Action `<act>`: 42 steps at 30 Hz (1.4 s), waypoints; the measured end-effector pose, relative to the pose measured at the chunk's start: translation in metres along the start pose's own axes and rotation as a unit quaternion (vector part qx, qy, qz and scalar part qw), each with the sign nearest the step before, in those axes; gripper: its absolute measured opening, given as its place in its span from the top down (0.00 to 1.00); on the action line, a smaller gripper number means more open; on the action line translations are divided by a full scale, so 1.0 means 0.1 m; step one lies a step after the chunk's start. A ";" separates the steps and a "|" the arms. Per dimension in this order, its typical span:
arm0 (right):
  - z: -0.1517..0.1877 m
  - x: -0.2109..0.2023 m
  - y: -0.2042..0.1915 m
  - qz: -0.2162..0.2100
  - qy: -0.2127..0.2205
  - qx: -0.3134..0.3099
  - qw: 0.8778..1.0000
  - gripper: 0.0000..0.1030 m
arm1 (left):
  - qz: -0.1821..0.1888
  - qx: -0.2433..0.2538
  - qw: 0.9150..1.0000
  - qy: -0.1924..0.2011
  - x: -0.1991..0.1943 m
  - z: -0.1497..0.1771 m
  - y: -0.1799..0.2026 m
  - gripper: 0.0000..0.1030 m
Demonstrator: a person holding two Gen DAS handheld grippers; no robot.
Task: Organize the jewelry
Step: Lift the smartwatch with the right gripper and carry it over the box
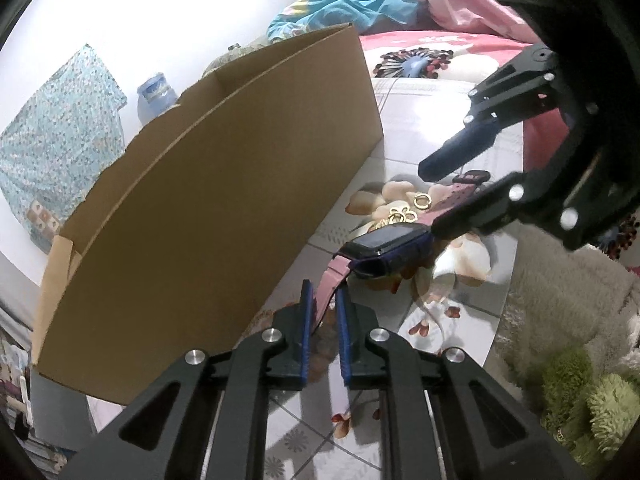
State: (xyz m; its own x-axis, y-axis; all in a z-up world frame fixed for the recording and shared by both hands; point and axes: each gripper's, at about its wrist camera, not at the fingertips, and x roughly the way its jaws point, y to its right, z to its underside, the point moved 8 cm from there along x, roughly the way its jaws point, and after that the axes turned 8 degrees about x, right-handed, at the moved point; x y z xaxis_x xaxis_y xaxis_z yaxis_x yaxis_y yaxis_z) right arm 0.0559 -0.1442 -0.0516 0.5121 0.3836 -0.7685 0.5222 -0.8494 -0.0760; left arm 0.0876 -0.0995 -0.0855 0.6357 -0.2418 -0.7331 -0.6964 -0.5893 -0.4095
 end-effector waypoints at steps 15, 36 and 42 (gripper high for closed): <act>0.12 0.05 -0.09 0.127 0.014 -0.057 0.990 0.95 | -0.006 0.007 1.000 0.023 -0.12 -0.12 0.07 0.96; 0.16 0.09 -0.65 0.130 0.033 -0.184 0.974 0.56 | -0.015 0.027 0.999 0.042 -0.35 -0.09 0.17 0.97; 0.08 0.13 -0.74 0.096 0.035 -0.181 0.978 0.56 | -0.012 0.030 0.998 0.044 -0.38 -0.04 0.19 0.97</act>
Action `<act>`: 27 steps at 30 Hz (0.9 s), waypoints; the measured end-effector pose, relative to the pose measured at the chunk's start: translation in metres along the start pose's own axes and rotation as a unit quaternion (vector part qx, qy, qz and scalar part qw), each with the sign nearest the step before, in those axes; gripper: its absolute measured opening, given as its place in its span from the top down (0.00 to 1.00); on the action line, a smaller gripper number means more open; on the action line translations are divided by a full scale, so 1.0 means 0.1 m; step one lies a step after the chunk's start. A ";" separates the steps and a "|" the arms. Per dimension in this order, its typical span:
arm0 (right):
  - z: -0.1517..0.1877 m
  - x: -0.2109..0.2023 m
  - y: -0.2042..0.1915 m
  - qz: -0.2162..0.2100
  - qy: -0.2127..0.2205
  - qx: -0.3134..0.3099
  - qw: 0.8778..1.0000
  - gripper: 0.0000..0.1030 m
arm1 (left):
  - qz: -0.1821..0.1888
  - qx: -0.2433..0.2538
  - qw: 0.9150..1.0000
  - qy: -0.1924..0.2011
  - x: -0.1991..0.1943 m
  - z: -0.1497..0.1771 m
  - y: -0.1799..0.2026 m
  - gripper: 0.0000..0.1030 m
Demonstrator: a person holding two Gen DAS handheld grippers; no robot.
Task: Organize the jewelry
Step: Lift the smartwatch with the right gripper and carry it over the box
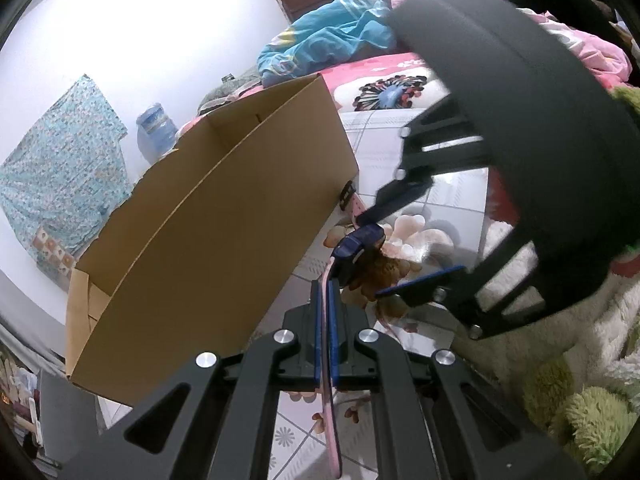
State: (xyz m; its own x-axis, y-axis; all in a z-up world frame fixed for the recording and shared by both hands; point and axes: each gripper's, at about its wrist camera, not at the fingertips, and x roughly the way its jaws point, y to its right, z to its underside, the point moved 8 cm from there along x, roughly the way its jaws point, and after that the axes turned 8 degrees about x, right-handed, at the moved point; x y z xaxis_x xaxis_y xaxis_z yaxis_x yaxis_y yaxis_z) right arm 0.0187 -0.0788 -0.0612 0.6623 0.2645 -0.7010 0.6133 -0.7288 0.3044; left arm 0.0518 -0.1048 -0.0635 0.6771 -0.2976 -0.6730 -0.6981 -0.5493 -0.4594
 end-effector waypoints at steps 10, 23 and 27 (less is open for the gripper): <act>-0.11 -0.10 0.00 0.073 0.030 -0.027 0.996 0.80 | -0.009 0.016 1.000 0.015 -0.08 -0.03 0.01 0.97; -0.38 -0.74 -0.07 0.233 0.090 -0.085 0.965 0.83 | -0.037 0.030 0.995 0.086 -0.59 -0.38 -0.19 0.97; -0.61 -0.86 0.03 0.245 0.119 -0.100 0.957 0.83 | -0.063 0.042 0.991 0.108 -0.76 -0.53 -0.43 0.97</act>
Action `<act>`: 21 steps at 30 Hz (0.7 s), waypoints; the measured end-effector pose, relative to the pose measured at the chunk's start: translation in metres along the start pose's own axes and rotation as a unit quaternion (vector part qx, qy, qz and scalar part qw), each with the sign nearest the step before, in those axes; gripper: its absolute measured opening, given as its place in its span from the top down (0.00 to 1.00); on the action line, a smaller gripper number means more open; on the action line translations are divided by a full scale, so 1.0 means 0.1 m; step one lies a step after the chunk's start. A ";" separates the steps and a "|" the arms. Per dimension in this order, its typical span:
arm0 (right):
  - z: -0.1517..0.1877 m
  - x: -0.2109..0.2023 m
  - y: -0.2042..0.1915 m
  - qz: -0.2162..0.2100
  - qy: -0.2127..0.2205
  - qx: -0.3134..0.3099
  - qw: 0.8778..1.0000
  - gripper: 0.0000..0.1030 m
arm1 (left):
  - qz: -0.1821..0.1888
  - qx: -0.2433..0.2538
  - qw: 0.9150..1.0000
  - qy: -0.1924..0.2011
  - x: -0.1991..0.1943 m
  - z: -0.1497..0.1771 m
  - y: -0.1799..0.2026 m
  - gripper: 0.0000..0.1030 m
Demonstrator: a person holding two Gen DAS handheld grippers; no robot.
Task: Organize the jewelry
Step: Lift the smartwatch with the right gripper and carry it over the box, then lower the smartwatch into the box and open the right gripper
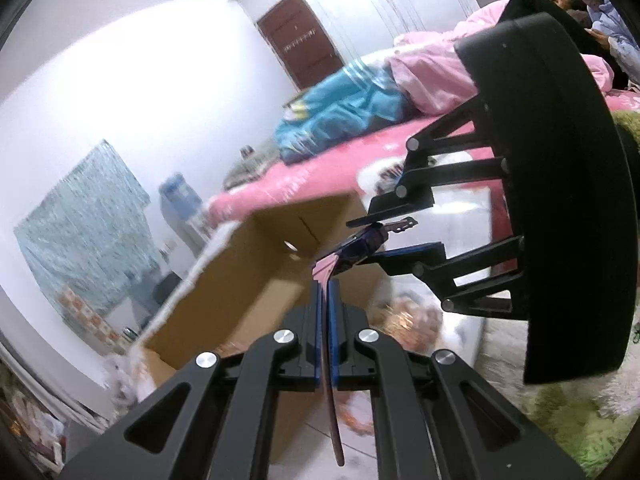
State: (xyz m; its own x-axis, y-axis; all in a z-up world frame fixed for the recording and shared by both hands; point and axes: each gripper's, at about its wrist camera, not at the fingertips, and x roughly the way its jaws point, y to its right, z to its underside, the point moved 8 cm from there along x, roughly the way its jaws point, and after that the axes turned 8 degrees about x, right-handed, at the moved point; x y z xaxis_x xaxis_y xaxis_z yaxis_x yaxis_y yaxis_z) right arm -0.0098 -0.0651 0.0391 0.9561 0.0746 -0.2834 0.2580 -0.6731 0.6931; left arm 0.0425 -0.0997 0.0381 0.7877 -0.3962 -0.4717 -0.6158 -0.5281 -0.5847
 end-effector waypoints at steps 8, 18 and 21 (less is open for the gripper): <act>-0.42 0.49 0.31 -0.126 -0.001 0.037 0.991 0.84 | 0.020 -0.064 0.998 0.001 0.26 -0.07 -0.80 0.97; -0.29 1.66 0.14 -0.400 -0.213 0.116 0.884 0.87 | 0.188 -0.221 0.945 -0.149 1.47 0.38 -1.34 0.96; -0.21 1.96 0.13 -0.432 -0.274 0.151 0.846 0.71 | 0.227 -0.262 0.918 -0.192 1.81 0.50 -1.37 0.93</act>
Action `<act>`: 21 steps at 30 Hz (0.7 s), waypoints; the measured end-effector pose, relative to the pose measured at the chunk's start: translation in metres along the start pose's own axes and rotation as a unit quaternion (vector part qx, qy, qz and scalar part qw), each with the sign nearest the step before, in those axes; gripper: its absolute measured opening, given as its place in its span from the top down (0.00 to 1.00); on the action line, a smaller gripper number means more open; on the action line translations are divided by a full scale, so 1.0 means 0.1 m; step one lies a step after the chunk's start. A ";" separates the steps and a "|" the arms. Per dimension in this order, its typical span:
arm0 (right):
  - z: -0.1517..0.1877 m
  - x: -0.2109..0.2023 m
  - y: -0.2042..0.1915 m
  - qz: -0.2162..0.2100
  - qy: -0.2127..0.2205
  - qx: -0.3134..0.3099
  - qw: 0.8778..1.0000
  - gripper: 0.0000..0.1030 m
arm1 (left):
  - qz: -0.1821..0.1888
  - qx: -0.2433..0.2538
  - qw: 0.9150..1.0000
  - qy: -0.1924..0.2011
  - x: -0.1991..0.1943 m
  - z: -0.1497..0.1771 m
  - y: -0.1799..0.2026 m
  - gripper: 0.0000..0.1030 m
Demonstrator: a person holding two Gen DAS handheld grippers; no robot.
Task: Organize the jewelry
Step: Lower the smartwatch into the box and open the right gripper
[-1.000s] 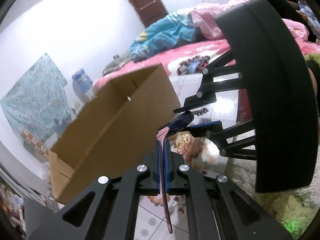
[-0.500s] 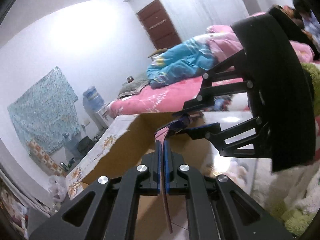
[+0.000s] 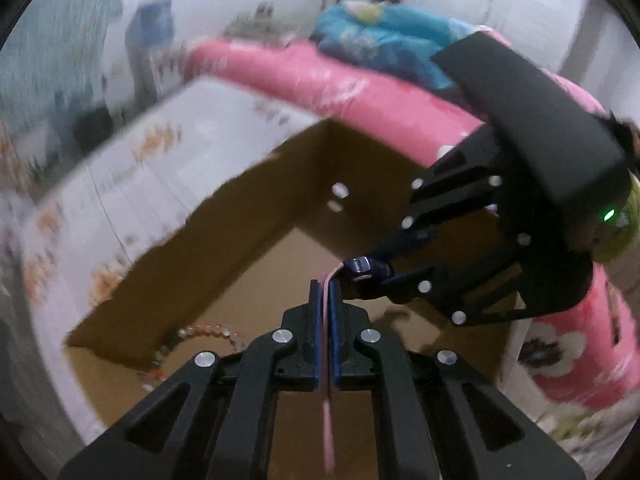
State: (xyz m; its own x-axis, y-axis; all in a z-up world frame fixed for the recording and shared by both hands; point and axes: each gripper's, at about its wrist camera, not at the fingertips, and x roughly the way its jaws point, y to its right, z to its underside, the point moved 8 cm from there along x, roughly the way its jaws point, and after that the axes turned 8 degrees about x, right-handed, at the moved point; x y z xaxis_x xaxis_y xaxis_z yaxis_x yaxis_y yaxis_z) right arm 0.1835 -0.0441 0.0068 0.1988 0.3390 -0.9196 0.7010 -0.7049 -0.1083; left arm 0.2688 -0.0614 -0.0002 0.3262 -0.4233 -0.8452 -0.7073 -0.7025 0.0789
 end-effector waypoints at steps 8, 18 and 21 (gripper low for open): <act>-0.21 -0.13 0.29 0.046 0.038 0.064 0.996 0.52 | -0.041 -0.039 0.995 -0.084 0.54 -0.06 -0.37 0.44; -0.39 0.08 0.63 -0.007 0.001 0.103 0.995 0.61 | -0.064 -0.065 0.995 0.027 -0.24 -0.24 -0.54 0.30; -0.38 0.34 0.44 -0.022 -0.045 0.082 0.995 0.61 | -0.057 -0.092 0.992 0.065 -0.60 -0.08 -0.52 0.27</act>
State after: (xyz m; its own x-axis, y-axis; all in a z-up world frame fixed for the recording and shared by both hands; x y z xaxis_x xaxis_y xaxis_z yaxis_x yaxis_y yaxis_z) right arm 0.2471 -0.0396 -0.0150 0.1039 0.3196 -0.9418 0.5850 -0.7854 -0.2020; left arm 0.2907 -0.0037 0.0505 0.4841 -0.3971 -0.7797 -0.5380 -0.8378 0.0927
